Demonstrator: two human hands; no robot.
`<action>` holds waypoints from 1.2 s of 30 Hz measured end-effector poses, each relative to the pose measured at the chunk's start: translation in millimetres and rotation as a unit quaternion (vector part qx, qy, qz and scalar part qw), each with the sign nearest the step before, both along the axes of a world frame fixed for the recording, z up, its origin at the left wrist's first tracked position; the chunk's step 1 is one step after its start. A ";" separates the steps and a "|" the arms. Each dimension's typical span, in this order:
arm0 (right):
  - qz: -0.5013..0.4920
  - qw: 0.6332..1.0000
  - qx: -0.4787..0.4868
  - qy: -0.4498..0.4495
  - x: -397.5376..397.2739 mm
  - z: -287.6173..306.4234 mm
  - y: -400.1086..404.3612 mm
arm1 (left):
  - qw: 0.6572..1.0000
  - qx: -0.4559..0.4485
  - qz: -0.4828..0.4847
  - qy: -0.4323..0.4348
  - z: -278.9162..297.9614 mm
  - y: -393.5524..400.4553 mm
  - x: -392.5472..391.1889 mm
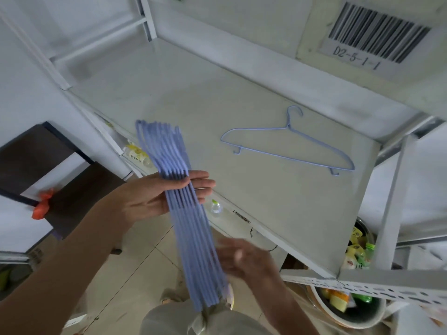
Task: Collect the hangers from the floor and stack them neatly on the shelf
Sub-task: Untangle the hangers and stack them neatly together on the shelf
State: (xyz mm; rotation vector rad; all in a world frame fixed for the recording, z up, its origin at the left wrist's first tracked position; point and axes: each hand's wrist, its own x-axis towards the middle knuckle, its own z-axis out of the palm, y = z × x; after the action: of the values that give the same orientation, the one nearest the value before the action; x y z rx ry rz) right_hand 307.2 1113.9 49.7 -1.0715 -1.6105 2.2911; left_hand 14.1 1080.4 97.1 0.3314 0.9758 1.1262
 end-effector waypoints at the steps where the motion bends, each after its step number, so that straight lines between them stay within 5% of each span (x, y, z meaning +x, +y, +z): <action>1: -0.070 0.997 0.022 0.018 3.4 5.7 16.2 | 1.000 -0.003 0.014 0.009 -7.4 -1.1 -6.6; 6: -0.258 0.941 0.213 -0.055 -12.9 21.2 163.9 | 0.997 -0.047 0.053 0.022 -55.0 1.5 -36.2; 8: -0.231 0.903 0.324 -0.164 -36.6 3.1 223.1 | 0.996 -0.059 0.062 0.026 -63.2 -1.9 -40.6; 11: -0.050 0.822 0.462 -0.329 -79.9 -12.9 264.9 | 0.995 -0.066 0.050 0.063 -68.5 -12.2 -43.6; 15: 0.110 0.791 0.485 -0.356 -130.5 -21.3 251.2 | 0.995 -0.056 0.071 0.030 -70.7 -25.2 -41.1; 22: 0.097 0.810 0.500 -0.290 -102.2 -45.5 207.1 | 0.993 -0.023 0.114 0.029 -17.3 -43.9 -18.1; 25: 0.077 0.791 0.515 -0.322 -64.1 -50.7 205.0 | 0.991 -0.024 0.117 0.059 10.5 -48.7 -4.6; 30: 0.065 0.707 0.557 -0.430 -54.1 -42.6 205.4 | 0.991 -0.034 0.115 0.052 24.3 -48.4 9.6; 36: 0.124 0.725 0.540 -0.409 -104.8 -37.1 186.0 | 0.996 -0.001 0.074 -0.052 18.7 -43.3 22.2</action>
State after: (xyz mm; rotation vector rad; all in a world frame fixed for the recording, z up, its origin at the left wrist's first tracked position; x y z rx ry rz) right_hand 202.4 1299.9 12.6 -1.5302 -2.8714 0.4134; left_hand 36.3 1037.1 115.8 0.1992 0.9199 1.2644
